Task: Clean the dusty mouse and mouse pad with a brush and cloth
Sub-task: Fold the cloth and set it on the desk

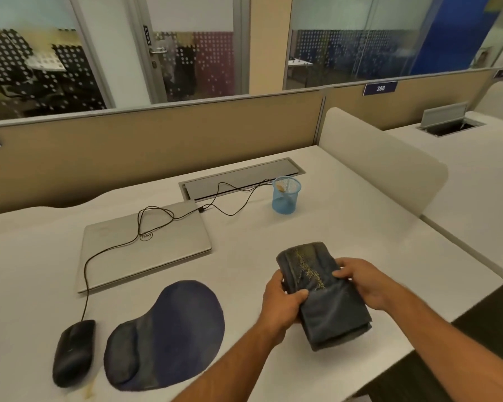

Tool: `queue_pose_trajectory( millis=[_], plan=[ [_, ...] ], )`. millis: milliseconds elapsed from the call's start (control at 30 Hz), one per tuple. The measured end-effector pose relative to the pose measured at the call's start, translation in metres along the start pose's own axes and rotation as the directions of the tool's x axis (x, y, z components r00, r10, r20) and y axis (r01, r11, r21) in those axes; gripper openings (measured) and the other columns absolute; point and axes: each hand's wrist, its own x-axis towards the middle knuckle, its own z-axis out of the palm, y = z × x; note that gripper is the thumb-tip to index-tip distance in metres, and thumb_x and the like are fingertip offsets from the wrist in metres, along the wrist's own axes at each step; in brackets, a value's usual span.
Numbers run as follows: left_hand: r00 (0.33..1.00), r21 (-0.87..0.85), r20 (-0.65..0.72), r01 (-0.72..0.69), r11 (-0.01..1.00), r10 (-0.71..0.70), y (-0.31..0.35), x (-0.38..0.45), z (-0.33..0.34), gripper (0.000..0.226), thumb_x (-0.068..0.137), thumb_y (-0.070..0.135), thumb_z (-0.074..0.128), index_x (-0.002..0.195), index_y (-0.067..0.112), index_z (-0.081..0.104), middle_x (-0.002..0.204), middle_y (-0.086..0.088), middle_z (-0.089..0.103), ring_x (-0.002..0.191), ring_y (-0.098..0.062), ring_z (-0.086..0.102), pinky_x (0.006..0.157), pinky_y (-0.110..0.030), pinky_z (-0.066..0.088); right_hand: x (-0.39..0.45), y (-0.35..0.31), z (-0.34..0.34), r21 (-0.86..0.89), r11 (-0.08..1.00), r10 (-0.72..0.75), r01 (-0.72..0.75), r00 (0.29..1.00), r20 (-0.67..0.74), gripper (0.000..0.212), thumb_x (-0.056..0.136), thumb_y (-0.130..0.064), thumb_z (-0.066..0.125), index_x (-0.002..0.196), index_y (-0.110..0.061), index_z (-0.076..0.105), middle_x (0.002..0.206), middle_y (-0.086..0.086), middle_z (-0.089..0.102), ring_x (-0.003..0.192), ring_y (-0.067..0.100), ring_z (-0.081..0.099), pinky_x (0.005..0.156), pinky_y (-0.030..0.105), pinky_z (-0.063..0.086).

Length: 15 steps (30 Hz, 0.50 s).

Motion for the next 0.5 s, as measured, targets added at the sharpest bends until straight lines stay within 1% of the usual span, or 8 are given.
queue_pose_trajectory(
  millis=[100,200,267,333,400,433,500],
  plan=[
    [0.998,0.001,-0.012,0.057,0.998,-0.057,0.007,0.022,0.006,0.043,0.089,0.005,0.065,0.122,0.032,0.055,0.115,0.002,0.067,0.099,-0.021,0.069,0.067,-0.040,0.063,0.021,-0.013,-0.005,-0.068,0.997,0.020,-0.022,0.999,-0.043,0.025,0.087,0.001,0.053,0.104,-0.008,0.070,0.096,0.016,0.074,0.097,0.037,0.067,0.092,0.050,0.054],
    [0.991,0.030,-0.017,0.133,0.991,-0.133,0.010,0.043,0.015,0.047,0.090,-0.003,0.057,0.123,0.030,0.050,0.118,0.001,0.062,0.101,-0.023,0.067,0.070,-0.045,0.063,0.043,-0.021,-0.014,-0.114,0.992,0.036,-0.045,0.996,-0.078,0.023,0.088,0.000,0.055,0.099,-0.011,0.072,0.091,0.015,0.075,0.093,0.036,0.068,0.087,0.049,0.056],
    [0.989,0.056,-0.019,0.148,0.987,-0.148,0.009,0.058,0.021,0.050,0.088,-0.006,0.056,0.124,0.028,0.048,0.118,-0.001,0.061,0.102,-0.025,0.067,0.073,-0.047,0.063,0.056,-0.023,-0.023,-0.145,0.988,0.030,-0.047,0.993,-0.114,0.022,0.089,0.000,0.055,0.097,-0.012,0.072,0.089,0.015,0.075,0.089,0.035,0.069,0.083,0.047,0.058],
    [0.990,0.085,-0.043,0.138,0.987,-0.134,0.007,0.071,0.029,0.049,0.087,-0.005,0.059,0.125,0.024,0.049,0.117,-0.005,0.062,0.102,-0.026,0.067,0.075,-0.047,0.062,0.068,-0.024,-0.031,-0.190,0.981,0.010,-0.040,0.987,-0.158,0.021,0.089,0.000,0.055,0.095,-0.012,0.071,0.089,0.015,0.074,0.087,0.033,0.069,0.082,0.046,0.058],
    [0.991,0.148,-0.091,0.110,0.983,-0.098,0.001,0.082,0.037,0.048,0.085,-0.001,0.066,0.125,0.020,0.052,0.116,-0.007,0.065,0.101,-0.025,0.068,0.079,-0.044,0.062,0.080,-0.021,-0.039,-0.264,0.964,-0.031,-0.023,0.980,-0.196,0.020,0.088,-0.002,0.056,0.098,-0.014,0.070,0.092,0.012,0.072,0.088,0.030,0.067,0.085,0.047,0.056],
    [0.990,0.190,-0.117,0.096,0.977,-0.074,-0.002,0.087,0.041,0.048,0.083,0.001,0.070,0.124,0.019,0.055,0.114,-0.007,0.066,0.099,-0.023,0.069,0.081,-0.042,0.062,0.085,-0.019,-0.042,-0.328,0.945,-0.062,-0.012,0.974,-0.216,0.021,0.087,-0.005,0.058,0.102,-0.015,0.069,0.095,0.010,0.071,0.089,0.027,0.066,0.085,0.044,0.056],
    [0.986,0.283,-0.162,0.077,0.956,-0.032,-0.007,0.094,0.044,0.048,0.078,0.007,0.077,0.122,0.018,0.058,0.108,-0.006,0.069,0.094,-0.020,0.069,0.082,-0.040,0.061,0.092,-0.015,-0.046,-0.496,0.869,-0.144,0.001,0.958,-0.250,0.026,0.086,-0.011,0.060,0.111,-0.017,0.065,0.105,0.006,0.068,0.093,0.023,0.063,0.083,0.036,0.053]
  ],
)
